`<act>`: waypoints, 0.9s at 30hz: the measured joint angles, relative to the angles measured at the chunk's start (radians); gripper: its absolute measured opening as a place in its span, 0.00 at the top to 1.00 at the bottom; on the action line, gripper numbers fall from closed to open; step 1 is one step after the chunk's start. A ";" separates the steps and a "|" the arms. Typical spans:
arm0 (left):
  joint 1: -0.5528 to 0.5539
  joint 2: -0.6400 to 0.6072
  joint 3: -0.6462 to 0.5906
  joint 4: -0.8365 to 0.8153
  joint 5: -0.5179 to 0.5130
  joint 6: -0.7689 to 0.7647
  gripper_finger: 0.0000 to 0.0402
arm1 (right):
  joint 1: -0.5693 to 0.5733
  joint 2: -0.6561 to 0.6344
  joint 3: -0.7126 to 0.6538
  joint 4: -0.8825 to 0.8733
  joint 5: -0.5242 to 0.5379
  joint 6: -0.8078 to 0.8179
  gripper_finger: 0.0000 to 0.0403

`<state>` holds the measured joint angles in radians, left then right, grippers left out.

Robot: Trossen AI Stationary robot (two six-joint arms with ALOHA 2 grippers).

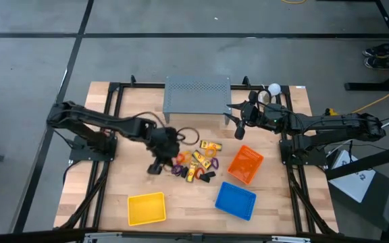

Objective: Pick & Place Office Desk Supplies
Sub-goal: Put the black rubber band into the yellow basket

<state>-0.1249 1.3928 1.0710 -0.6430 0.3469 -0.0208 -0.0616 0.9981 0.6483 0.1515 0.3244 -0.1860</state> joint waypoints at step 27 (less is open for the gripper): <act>-0.523 0.014 -0.275 0.393 -0.269 -0.830 0.92 | 0.000 0.000 0.000 -0.003 -0.003 0.025 0.59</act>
<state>-0.6483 1.4071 0.7960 -0.2499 0.0776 -0.8510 -0.0616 0.9981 0.6483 0.1481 0.3210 -0.1612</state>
